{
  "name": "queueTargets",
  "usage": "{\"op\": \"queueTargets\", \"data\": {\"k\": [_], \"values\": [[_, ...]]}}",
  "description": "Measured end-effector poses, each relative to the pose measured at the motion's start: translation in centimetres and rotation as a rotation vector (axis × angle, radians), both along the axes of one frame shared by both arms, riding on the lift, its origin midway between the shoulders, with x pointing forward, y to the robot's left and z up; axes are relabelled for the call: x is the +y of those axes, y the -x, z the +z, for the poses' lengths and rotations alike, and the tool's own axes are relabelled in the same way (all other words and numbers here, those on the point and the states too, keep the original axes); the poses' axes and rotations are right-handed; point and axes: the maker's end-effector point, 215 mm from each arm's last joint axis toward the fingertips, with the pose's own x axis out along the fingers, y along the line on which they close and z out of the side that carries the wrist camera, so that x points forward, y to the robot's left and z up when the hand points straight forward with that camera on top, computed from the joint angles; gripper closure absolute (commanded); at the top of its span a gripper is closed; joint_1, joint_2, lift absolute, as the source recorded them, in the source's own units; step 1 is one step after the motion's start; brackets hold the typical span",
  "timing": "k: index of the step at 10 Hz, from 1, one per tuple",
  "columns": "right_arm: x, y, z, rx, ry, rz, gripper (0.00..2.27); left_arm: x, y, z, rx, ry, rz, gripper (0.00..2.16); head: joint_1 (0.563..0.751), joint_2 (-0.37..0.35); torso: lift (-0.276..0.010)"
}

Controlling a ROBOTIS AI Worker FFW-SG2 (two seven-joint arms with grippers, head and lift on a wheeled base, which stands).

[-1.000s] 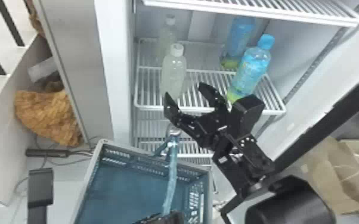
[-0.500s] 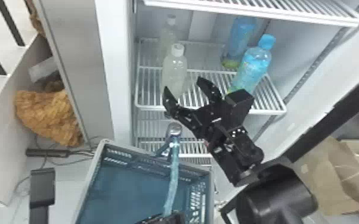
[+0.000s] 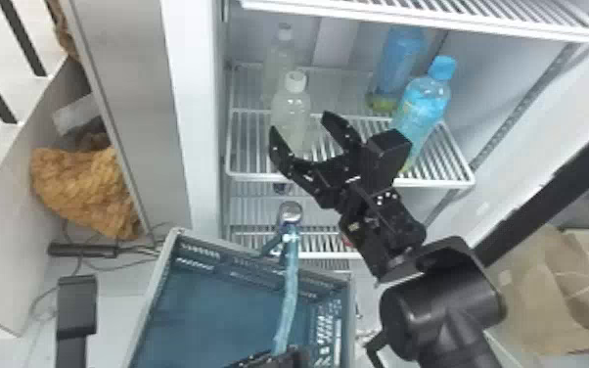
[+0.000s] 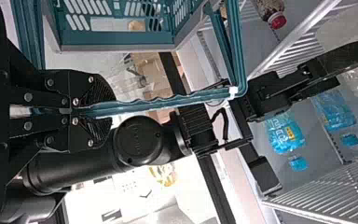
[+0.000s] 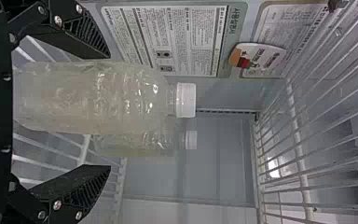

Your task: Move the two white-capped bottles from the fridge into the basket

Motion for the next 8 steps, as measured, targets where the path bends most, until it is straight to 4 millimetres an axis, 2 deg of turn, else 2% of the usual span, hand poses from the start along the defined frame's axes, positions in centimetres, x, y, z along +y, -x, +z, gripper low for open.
{"op": "queueTargets", "data": {"k": [1,2,3,5,8], "values": [[0.1,-0.3,-0.4,0.007,-0.001,0.01,0.26,0.0,0.0,0.0,0.001,0.0,0.0,1.19,0.695,-0.163,0.0],[0.5,-0.6,-0.8,0.017,-0.003,0.029,0.39,0.0,0.0,-0.1,0.002,0.0,0.0,1.19,0.695,-0.157,0.0],[0.9,-0.9,-1.1,0.023,-0.007,0.041,0.64,0.0,0.0,-0.1,0.002,0.0,0.0,1.19,0.695,-0.153,0.0],[1.1,-1.0,-1.1,0.028,-0.021,0.047,0.97,0.0,0.0,-0.1,0.003,-0.001,0.001,1.19,0.695,-0.146,0.0],[0.8,-0.9,0.5,-0.009,-0.045,0.042,1.03,0.0,0.1,-0.2,0.007,-0.001,-0.001,1.19,0.695,-0.151,0.0]]}}
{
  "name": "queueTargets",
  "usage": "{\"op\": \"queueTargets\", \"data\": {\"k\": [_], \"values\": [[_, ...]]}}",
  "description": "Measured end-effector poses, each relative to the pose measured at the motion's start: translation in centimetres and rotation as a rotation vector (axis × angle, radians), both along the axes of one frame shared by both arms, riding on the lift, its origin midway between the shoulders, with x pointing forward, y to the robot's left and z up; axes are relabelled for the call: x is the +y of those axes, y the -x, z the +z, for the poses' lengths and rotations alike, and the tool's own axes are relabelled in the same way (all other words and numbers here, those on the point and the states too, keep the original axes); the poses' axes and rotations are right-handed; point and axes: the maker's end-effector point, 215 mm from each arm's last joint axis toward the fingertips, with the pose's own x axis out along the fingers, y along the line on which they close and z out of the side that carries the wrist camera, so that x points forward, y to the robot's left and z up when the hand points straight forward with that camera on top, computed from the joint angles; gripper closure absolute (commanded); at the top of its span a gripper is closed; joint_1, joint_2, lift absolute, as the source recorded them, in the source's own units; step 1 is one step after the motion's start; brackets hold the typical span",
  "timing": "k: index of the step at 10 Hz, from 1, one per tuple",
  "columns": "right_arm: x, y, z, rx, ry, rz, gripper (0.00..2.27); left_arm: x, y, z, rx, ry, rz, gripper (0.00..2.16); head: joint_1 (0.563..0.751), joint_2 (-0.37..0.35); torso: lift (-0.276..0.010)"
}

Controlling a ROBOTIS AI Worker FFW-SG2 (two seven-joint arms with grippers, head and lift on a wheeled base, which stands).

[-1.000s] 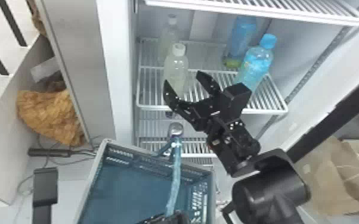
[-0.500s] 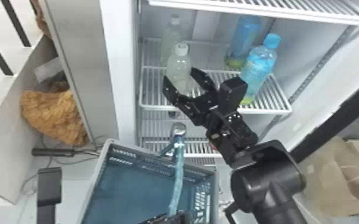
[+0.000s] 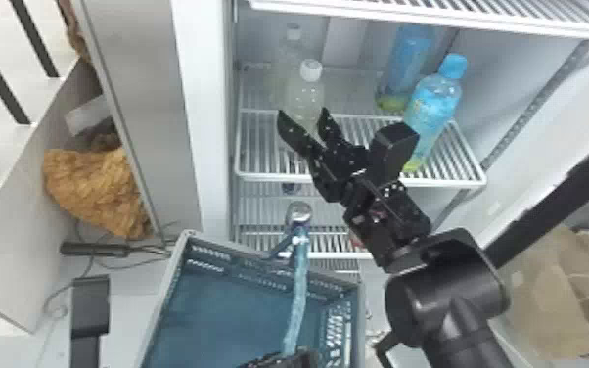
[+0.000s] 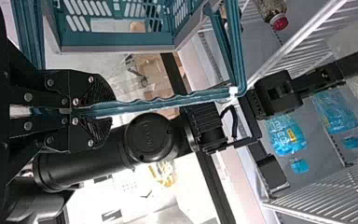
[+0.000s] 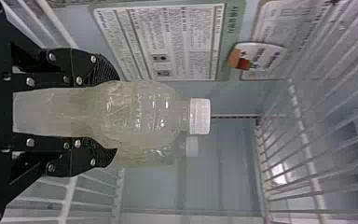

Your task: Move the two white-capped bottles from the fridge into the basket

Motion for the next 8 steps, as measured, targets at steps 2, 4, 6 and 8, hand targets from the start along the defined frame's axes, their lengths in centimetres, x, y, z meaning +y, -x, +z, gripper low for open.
{"op": "queueTargets", "data": {"k": [2,4,6,8], "values": [[-0.1,0.4,1.6,-0.033,-0.008,-0.001,1.03,0.0,-0.1,0.0,-0.001,0.0,0.003,1.19,0.695,-0.153,0.0],[-0.5,1.8,3.6,-0.059,-0.009,-0.003,1.03,0.1,-0.2,0.0,-0.001,0.0,0.007,1.19,0.695,-0.159,0.0],[-1.3,3.4,4.5,-0.049,-0.001,-0.01,1.03,0.2,-0.2,0.0,-0.001,0.001,0.009,1.19,0.695,-0.173,0.0],[-2.8,5.5,5.5,-0.032,0.011,-0.032,1.03,0.2,-0.3,0.0,-0.002,0.001,0.009,1.19,0.695,-0.196,0.0]]}}
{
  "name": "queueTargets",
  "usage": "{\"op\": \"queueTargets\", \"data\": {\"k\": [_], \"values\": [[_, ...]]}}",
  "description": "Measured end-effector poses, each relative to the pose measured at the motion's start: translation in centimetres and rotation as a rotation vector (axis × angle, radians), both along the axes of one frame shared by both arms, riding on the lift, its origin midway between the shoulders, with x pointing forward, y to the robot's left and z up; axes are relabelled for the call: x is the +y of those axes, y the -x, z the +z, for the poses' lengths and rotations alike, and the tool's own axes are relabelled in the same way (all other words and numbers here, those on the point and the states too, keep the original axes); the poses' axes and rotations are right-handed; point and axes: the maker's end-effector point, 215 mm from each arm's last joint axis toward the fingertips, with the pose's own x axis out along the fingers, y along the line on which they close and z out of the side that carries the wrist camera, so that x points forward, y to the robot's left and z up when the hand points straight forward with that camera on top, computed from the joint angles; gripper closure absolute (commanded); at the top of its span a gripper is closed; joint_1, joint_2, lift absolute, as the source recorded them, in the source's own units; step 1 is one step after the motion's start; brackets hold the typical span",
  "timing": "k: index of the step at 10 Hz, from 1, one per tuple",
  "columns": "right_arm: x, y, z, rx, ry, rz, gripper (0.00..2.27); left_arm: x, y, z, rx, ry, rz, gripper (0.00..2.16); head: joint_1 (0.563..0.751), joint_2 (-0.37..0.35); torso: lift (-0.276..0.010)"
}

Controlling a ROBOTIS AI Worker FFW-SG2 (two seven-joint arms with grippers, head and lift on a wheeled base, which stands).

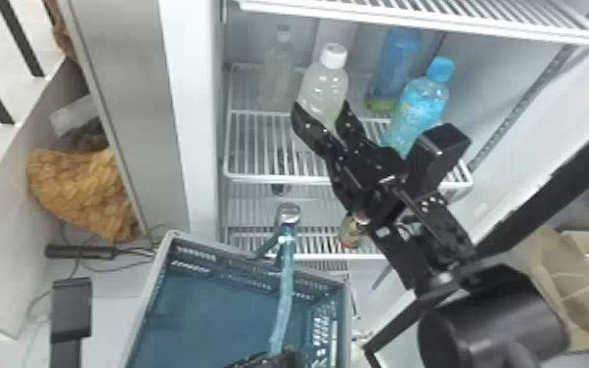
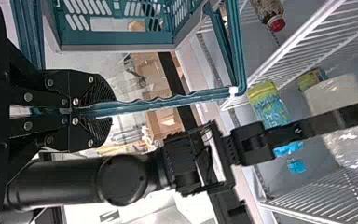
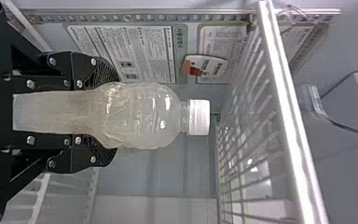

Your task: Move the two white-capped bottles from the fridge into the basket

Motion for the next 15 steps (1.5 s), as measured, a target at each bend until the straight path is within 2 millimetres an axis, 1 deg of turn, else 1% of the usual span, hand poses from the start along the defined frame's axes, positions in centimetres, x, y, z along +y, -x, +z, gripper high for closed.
{"op": "queueTargets", "data": {"k": [2,4,7,9,11,13,15], "values": [[-1.2,2.5,0.5,0.039,0.011,-0.014,1.03,0.1,0.0,0.0,0.0,-0.001,0.002,1.19,0.695,-0.23,0.0],[-1.4,5.3,0.3,0.101,0.022,-0.01,1.03,0.1,-0.1,0.0,-0.001,-0.002,0.003,1.19,0.695,-0.246,0.0],[-1.4,8.6,0.2,0.176,0.023,-0.002,1.03,0.1,0.0,-0.1,0.0,-0.004,0.0,1.19,0.695,-0.26,0.0],[-1.8,10.9,0.0,0.248,0.057,0.007,1.03,0.1,0.0,-0.2,0.001,-0.006,-0.001,1.19,0.695,-0.275,0.0],[-2.2,13.1,-0.8,0.327,0.071,0.008,1.03,0.1,0.0,-0.1,-0.001,-0.007,-0.001,1.19,0.695,-0.298,0.0],[-1.9,16.2,-2.3,0.446,0.082,0.022,1.03,0.1,0.0,-0.2,0.0,-0.006,-0.001,1.19,0.695,-0.312,0.0],[-2.5,18.6,-4.2,0.561,0.112,0.012,1.03,0.1,0.0,-0.2,0.001,-0.006,-0.001,1.19,0.695,-0.343,0.0]]}}
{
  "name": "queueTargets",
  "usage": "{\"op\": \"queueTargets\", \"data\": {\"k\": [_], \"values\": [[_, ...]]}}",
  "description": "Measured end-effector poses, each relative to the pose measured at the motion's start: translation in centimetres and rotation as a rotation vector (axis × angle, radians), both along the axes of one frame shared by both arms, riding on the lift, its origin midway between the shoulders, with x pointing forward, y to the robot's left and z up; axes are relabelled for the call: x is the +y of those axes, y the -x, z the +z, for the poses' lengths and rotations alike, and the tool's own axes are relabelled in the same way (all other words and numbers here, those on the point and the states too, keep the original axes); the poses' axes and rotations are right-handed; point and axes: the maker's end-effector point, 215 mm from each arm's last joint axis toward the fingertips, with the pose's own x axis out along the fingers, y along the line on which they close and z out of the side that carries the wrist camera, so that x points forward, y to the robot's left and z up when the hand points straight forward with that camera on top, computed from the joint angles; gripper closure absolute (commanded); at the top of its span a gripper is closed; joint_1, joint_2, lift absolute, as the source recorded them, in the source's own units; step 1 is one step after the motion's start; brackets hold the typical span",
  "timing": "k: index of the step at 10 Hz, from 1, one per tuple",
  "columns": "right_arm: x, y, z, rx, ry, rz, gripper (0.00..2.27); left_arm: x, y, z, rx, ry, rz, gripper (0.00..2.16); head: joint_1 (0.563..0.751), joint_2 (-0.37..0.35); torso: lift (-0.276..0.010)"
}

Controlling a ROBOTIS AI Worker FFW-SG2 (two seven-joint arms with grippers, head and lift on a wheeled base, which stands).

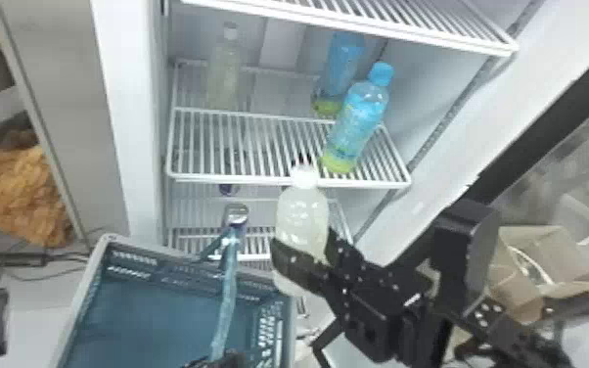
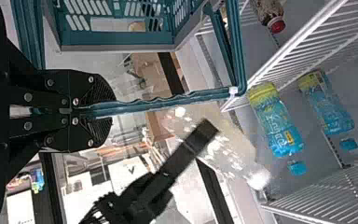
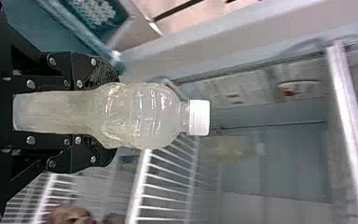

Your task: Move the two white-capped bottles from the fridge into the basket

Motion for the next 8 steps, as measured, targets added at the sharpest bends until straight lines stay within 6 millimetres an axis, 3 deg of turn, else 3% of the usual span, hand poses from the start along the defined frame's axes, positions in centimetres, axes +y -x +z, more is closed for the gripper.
{"op": "queueTargets", "data": {"k": [2,5,8], "values": [[-1.2,1.7,-2.7,0.108,0.029,-0.024,1.03,0.0,0.1,-0.1,0.003,-0.001,0.0,1.19,0.695,-0.35,0.0],[-0.7,3.7,-8.0,0.295,0.002,0.007,1.03,0.0,0.1,-0.1,0.004,-0.001,-0.001,1.19,0.695,-0.35,0.0],[1.2,3.5,-9.7,0.343,-0.047,0.07,1.03,0.1,0.2,-0.3,0.011,-0.001,-0.001,1.19,0.695,-0.35,0.0]]}}
